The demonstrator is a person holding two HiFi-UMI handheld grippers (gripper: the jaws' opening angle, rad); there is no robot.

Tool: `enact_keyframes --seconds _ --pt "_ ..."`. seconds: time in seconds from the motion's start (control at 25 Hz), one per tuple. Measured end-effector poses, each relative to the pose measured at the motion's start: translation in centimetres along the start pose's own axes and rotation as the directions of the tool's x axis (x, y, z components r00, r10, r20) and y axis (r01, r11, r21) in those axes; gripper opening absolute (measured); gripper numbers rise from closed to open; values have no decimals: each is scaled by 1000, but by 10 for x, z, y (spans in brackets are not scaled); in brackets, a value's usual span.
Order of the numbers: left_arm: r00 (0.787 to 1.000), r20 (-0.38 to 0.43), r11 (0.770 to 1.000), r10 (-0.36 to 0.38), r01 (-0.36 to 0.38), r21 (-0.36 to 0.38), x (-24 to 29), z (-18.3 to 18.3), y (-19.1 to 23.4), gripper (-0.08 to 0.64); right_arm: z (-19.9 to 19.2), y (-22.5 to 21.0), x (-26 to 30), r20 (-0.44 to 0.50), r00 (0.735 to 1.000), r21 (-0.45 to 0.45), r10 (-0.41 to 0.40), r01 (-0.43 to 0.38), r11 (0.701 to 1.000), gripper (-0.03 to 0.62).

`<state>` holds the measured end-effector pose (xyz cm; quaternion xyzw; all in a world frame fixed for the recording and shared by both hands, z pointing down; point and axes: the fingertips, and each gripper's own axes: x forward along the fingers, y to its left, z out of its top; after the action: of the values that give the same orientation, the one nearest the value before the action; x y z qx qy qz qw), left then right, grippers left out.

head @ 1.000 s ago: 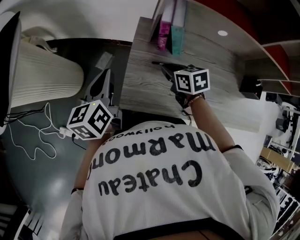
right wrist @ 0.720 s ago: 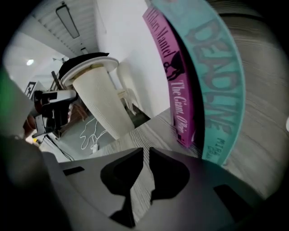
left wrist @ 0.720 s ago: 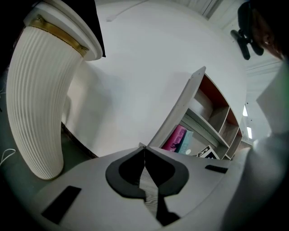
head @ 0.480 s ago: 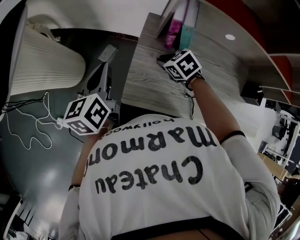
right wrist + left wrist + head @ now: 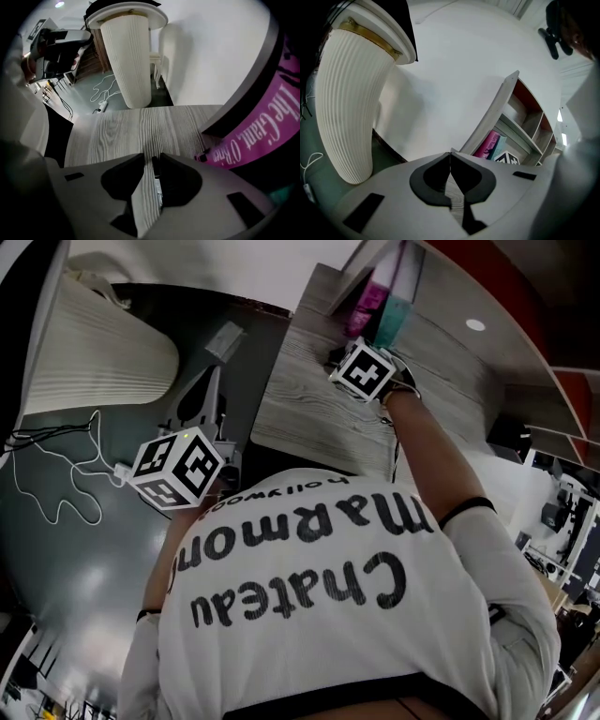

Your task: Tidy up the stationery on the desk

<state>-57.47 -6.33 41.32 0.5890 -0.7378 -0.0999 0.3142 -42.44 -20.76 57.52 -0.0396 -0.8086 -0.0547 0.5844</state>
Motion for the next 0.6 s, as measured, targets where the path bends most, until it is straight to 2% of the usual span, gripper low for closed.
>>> enact_keyframes --seconds 0.16,0.32,0.52,0.6 --pt "1000 5 1000 7 -7 0 -4 2 4 15 -2 -2 0 -20 999 49 34 -33 998 123" --pt "1000 6 1000 10 -10 -2 -6 3 7 15 -1 1 -1 -20 1000 49 13 -12 999 97" --pt "1000 12 1000 0 0 1 -5 5 5 15 -4 11 0 -29 1000 93 1 1 996 44" --pt "1000 13 1000 -5 5 5 -5 5 4 15 -5 11 0 -37 999 105 -14 18 994 43"
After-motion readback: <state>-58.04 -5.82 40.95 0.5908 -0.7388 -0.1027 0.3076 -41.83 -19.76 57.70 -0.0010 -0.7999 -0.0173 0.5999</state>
